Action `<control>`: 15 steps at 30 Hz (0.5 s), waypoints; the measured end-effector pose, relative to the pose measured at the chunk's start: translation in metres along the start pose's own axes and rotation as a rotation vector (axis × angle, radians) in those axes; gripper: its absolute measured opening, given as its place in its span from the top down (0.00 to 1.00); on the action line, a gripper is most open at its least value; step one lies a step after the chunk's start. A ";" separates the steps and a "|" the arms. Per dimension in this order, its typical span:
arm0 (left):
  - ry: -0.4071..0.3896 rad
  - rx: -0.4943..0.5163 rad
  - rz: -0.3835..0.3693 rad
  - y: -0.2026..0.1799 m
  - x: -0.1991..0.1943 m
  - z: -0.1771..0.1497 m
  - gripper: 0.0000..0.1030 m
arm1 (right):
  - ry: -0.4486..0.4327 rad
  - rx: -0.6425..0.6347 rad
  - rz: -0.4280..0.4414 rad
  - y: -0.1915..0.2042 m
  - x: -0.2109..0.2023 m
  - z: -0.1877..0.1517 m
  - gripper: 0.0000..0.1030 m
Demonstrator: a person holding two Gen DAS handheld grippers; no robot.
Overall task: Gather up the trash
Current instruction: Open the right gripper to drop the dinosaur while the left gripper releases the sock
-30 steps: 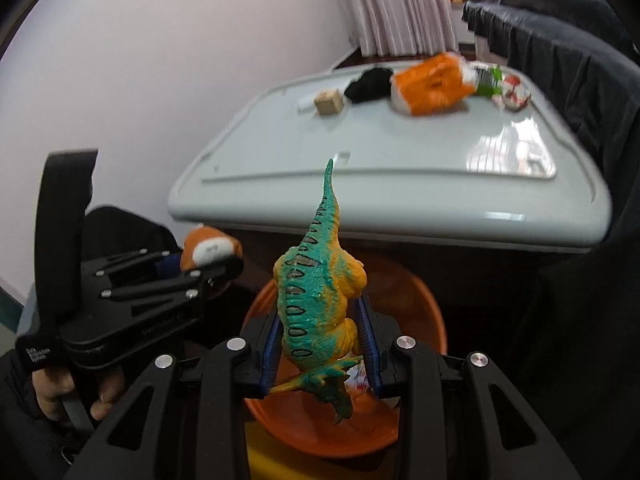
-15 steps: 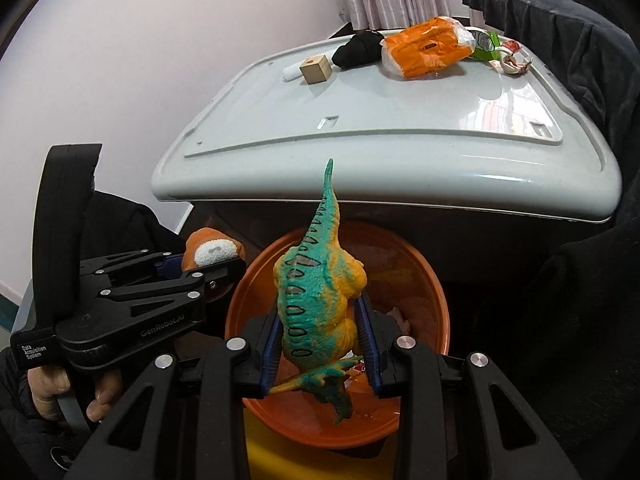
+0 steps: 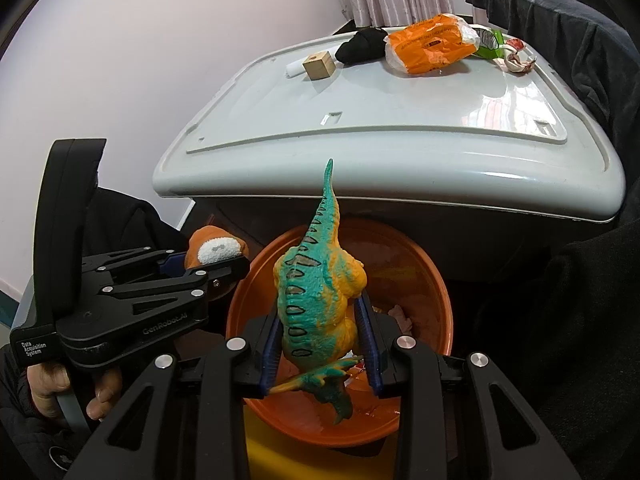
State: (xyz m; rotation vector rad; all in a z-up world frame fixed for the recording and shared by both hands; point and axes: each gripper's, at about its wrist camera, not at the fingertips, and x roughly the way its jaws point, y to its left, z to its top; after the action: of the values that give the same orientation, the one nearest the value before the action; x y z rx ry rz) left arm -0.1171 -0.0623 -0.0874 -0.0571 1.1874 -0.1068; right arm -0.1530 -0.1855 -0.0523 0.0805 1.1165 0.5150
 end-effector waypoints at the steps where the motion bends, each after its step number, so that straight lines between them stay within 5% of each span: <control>1: 0.008 -0.001 0.013 0.000 0.001 0.000 0.59 | 0.003 0.004 -0.006 0.000 0.001 0.000 0.57; 2: 0.018 -0.005 0.026 0.001 0.003 0.000 0.45 | -0.003 0.008 -0.009 -0.001 0.000 0.000 0.52; 4: 0.022 -0.026 0.043 0.005 0.003 0.000 0.33 | -0.024 0.019 -0.014 -0.003 -0.005 0.001 0.48; 15: 0.015 -0.095 0.020 0.018 0.000 -0.001 0.33 | -0.055 0.064 -0.014 -0.011 -0.011 0.000 0.48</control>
State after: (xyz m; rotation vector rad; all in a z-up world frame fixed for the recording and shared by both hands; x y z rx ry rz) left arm -0.1168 -0.0442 -0.0890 -0.1280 1.2072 -0.0332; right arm -0.1527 -0.1998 -0.0467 0.1410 1.0795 0.4618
